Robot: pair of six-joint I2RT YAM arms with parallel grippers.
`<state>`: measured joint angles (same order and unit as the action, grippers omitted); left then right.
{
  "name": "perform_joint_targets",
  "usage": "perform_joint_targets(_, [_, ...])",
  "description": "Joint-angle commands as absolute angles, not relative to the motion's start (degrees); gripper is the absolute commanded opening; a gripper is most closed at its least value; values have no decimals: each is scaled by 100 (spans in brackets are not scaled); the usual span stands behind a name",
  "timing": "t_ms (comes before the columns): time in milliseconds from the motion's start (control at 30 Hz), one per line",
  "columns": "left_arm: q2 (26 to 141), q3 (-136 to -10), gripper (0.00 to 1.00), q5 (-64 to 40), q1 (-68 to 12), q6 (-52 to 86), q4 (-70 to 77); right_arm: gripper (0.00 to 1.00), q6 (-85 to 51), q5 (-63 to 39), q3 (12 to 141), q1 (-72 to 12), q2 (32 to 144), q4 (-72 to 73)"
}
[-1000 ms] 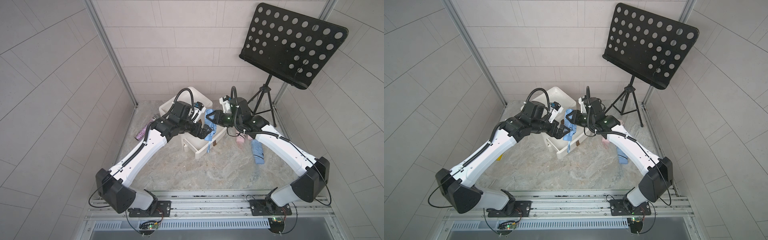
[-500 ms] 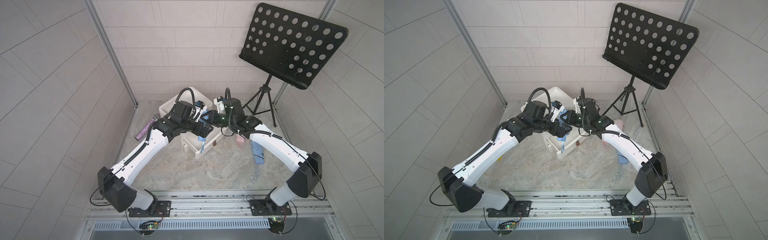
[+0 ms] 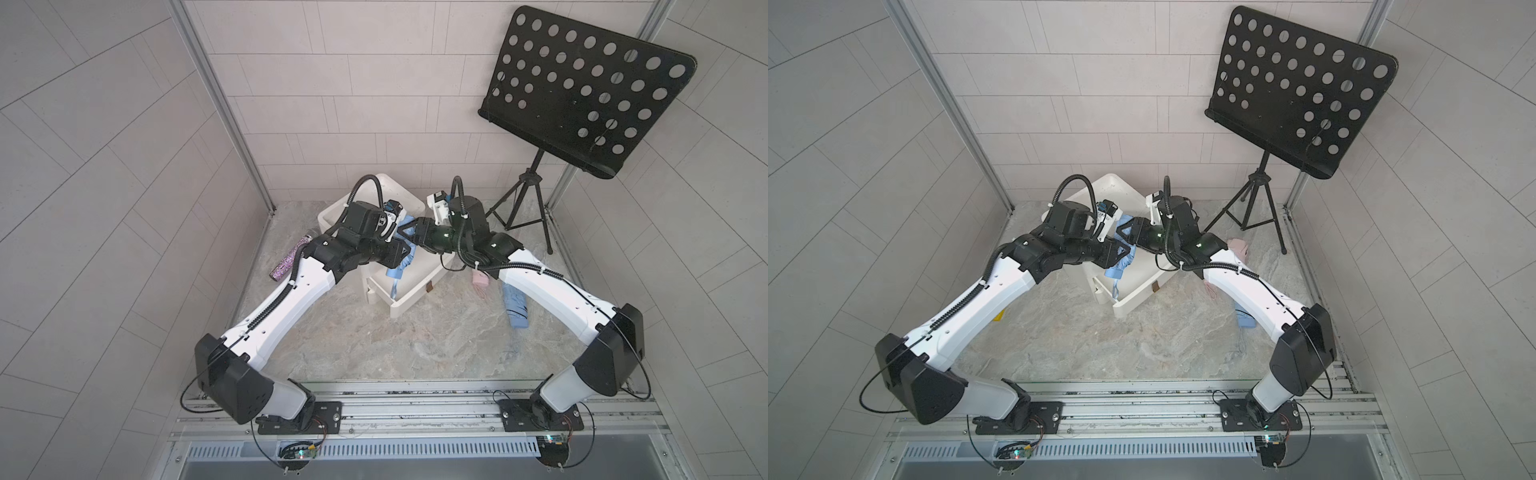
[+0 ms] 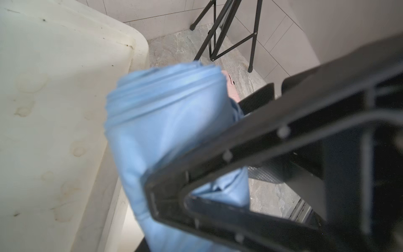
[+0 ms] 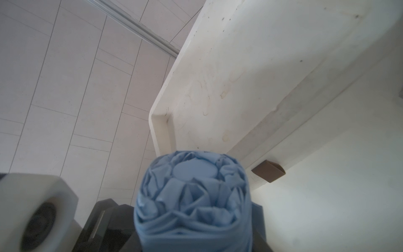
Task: Place the umbrella in the drawer by color
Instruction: Pick up the umbrella from the center of the board.
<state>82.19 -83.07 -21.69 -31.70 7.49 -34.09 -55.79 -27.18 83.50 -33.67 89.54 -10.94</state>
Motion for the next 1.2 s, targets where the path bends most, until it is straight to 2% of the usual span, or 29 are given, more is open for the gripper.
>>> perform_joint_targets(0, [8036, -8543, 23, -2761, -2941, 637, -3543, 71, -5483, -3074, 8155, -3308, 8474, -363])
perform_joint_targets(200, [8050, -9118, 22, -4168, -2182, 782, -4042, 80, -5244, -3534, 7242, -3099, 7707, 705])
perform_joint_targets(600, [7922, -9839, 22, -6403, -2017, 977, -4511, 81, -5253, -4149, 6432, -3294, 7256, 1968])
perform_joint_targets(833, [7827, -9822, 22, -6802, -2014, 1217, -4353, 80, -5374, -4131, 6522, -3363, 7301, 2191])
perform_joint_targets(1167, [7857, -9711, 22, -6946, -2011, 1382, -4187, 72, -5546, -4184, 6871, -3564, 7636, 2491])
